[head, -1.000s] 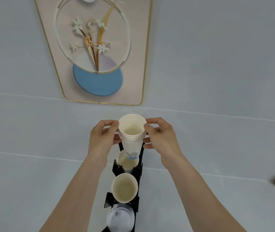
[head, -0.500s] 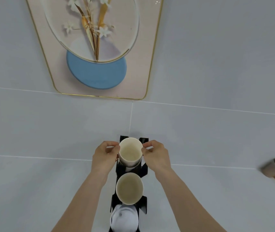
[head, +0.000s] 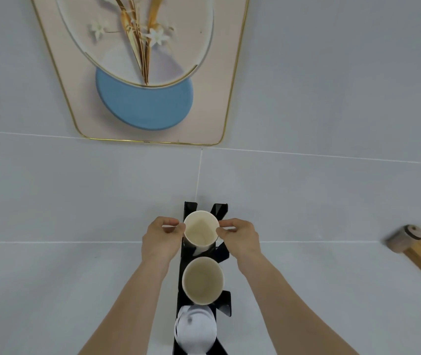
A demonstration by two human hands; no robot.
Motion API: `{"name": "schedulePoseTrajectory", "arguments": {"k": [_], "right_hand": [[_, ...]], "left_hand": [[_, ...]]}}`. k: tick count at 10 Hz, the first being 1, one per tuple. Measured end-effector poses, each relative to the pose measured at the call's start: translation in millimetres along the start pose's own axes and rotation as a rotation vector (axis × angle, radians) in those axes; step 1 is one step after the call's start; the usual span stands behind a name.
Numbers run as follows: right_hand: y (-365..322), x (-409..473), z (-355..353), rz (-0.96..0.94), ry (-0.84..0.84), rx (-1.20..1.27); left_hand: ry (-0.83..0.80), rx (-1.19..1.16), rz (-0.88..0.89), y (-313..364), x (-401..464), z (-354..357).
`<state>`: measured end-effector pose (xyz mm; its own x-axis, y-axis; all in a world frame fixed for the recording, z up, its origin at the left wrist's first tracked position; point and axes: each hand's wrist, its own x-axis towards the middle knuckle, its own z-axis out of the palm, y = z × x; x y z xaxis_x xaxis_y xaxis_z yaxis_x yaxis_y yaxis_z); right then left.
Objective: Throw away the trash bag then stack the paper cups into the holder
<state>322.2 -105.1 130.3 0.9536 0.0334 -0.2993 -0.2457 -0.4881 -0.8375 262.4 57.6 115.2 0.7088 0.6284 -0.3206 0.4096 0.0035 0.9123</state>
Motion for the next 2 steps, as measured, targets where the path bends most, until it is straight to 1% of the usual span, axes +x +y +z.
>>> {"name": "schedulePoseTrajectory", "arguments": {"k": [1,2], "right_hand": [[0.2,-2.7,-8.4,-0.043,-0.026,-0.114],[0.1,-13.2,-26.7,-0.107,-0.038,-0.261]], "left_hand": [[0.031,0.177,0.060,10.1,-7.8,-2.2],[0.083,0.298,0.152,18.2,-20.7,-3.0]]}}
